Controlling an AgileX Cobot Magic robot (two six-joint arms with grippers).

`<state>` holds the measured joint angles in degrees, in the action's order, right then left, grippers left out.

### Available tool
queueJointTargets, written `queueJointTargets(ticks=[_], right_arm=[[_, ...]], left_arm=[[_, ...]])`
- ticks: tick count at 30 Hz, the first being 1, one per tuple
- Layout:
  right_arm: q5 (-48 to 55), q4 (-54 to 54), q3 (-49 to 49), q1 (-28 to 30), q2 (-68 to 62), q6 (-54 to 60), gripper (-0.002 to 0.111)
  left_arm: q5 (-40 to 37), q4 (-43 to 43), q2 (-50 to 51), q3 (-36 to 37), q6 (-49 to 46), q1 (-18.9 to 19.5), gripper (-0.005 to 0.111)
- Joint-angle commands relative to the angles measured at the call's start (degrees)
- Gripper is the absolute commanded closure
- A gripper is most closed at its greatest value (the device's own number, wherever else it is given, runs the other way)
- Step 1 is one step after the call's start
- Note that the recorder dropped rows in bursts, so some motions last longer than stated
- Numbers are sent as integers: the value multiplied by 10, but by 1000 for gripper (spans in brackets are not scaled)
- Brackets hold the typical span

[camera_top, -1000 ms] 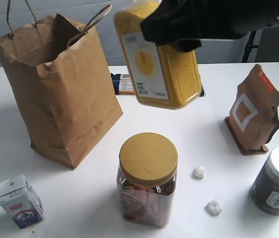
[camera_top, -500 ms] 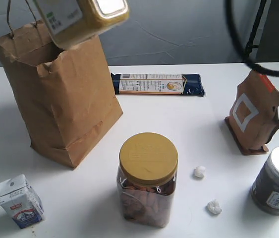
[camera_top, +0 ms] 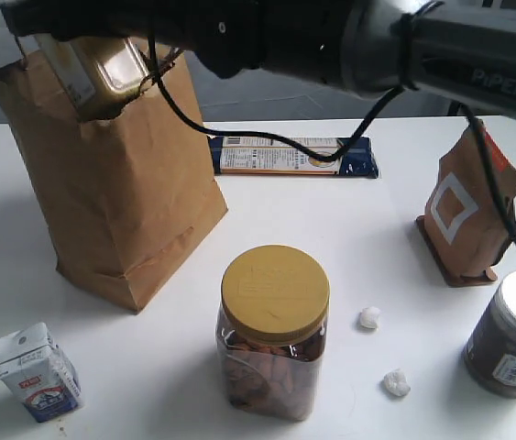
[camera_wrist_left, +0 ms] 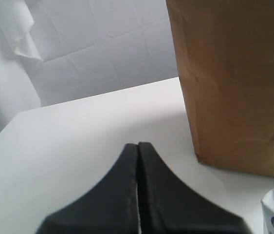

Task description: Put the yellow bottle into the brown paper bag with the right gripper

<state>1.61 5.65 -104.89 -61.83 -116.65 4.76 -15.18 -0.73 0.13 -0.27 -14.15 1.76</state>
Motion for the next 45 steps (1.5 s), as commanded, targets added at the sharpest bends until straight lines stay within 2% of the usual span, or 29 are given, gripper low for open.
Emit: queueJointTargets(ticks=[1,5,12,14,16,18,20,22,24,26,27,31,35,40,45], right_arm=[[-58,-3,-13,0,-1,-4,108],[-60,0,-13,1,-4,-4,105],[-37,0,-13,1,-4,-5,41],[-32,0,-13,-3,-1,-7,32],[-19,1,-13,-4,5,-7,30],[7,11,-13,-4,20,-7,30],[44,28,-13,-4,39,-7,36],[77,30,-13,-5,64,-7,54],[108,30,-13,-11,87,3,77],[135,25,-13,-21,112,31,104],[148,25,-13,-24,123,43,108],[216,25,-8,-46,174,71,108],[227,21,59,-63,237,76,108],[184,21,224,-63,338,76,108],[68,21,447,-60,461,51,108]], left_arm=[[3,0,-1,3,4,0,107],[3,0,-1,3,4,0,107],[3,0,-1,3,4,0,107],[3,0,-1,3,4,0,107],[3,0,-1,3,4,0,107],[3,0,-1,3,4,0,107],[3,0,-1,3,4,0,107],[3,0,-1,3,4,0,107],[3,0,-1,3,4,0,107],[3,0,-1,3,4,0,107],[3,0,-1,3,4,0,107],[3,0,-1,3,4,0,107],[3,0,-1,3,4,0,107],[3,0,-1,3,4,0,107],[3,0,-1,3,4,0,107]])
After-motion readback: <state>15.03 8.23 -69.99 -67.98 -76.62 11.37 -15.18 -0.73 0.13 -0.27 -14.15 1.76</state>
